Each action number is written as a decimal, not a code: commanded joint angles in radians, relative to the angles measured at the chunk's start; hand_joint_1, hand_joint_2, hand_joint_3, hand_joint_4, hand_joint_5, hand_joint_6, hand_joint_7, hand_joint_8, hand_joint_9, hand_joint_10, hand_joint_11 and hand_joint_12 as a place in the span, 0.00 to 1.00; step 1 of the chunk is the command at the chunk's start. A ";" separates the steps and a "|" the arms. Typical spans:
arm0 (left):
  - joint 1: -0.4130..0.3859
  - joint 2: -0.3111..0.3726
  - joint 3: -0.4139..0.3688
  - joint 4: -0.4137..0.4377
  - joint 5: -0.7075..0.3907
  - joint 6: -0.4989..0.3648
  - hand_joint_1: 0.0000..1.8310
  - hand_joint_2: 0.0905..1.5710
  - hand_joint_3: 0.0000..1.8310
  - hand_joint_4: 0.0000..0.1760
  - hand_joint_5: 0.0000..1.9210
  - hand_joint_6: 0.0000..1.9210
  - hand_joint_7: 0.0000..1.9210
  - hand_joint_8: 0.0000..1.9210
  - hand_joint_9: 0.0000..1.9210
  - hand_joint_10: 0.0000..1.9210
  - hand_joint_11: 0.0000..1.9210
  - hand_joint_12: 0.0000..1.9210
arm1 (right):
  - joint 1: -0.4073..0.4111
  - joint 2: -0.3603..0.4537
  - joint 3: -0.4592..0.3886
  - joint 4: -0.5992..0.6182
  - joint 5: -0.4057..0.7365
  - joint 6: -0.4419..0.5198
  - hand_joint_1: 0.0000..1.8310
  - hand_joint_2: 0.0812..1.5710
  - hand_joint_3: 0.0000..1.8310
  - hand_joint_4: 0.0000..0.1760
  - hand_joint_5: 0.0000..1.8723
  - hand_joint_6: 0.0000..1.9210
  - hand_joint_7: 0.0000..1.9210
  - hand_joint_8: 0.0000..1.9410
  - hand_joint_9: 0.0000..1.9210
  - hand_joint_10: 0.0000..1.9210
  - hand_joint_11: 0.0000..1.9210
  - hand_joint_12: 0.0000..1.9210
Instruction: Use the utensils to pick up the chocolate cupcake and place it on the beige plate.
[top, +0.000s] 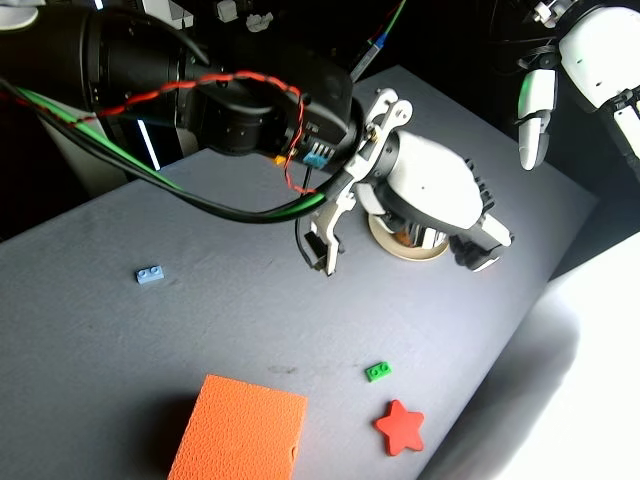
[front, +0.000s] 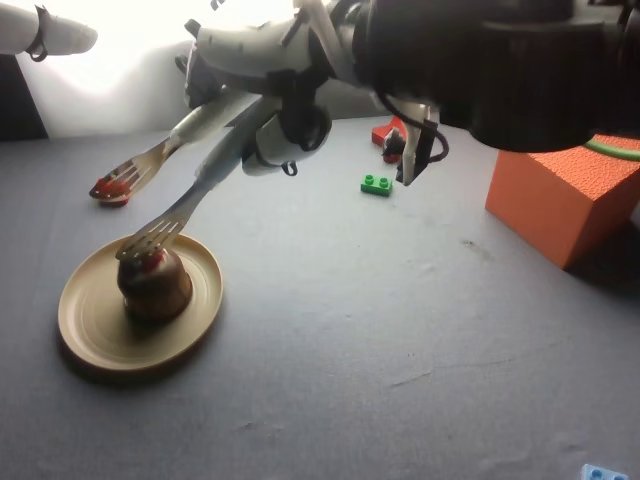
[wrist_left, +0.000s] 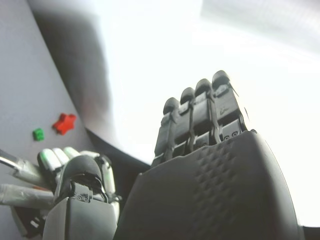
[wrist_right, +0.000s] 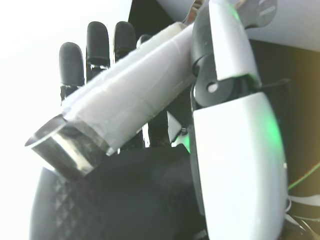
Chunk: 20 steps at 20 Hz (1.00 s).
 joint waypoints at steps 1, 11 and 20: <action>-0.013 0.014 0.002 0.013 0.024 0.002 0.00 0.71 0.00 0.00 0.04 0.00 0.02 0.00 0.01 0.00 0.01 0.00 | 0.025 0.011 -0.009 -0.019 -0.026 -0.007 0.59 0.70 0.00 0.00 0.43 0.02 0.43 0.00 0.31 0.26 0.11 0.68; -0.013 0.019 -0.001 0.013 0.024 0.002 0.00 0.70 0.00 0.00 0.05 0.01 0.04 0.01 0.03 0.01 0.03 0.02 | 0.036 0.211 -0.229 -0.012 -0.020 -0.005 0.59 0.69 0.00 0.00 0.46 0.02 0.44 0.01 0.33 0.26 0.14 0.67; -0.013 0.022 -0.004 0.014 0.024 0.002 0.00 0.71 0.00 0.00 0.06 0.00 0.06 0.00 0.04 0.00 0.00 0.12 | -0.082 0.325 -0.351 -0.019 -0.039 0.152 0.58 0.69 0.00 0.00 0.47 0.02 0.45 0.01 0.34 0.25 0.14 0.67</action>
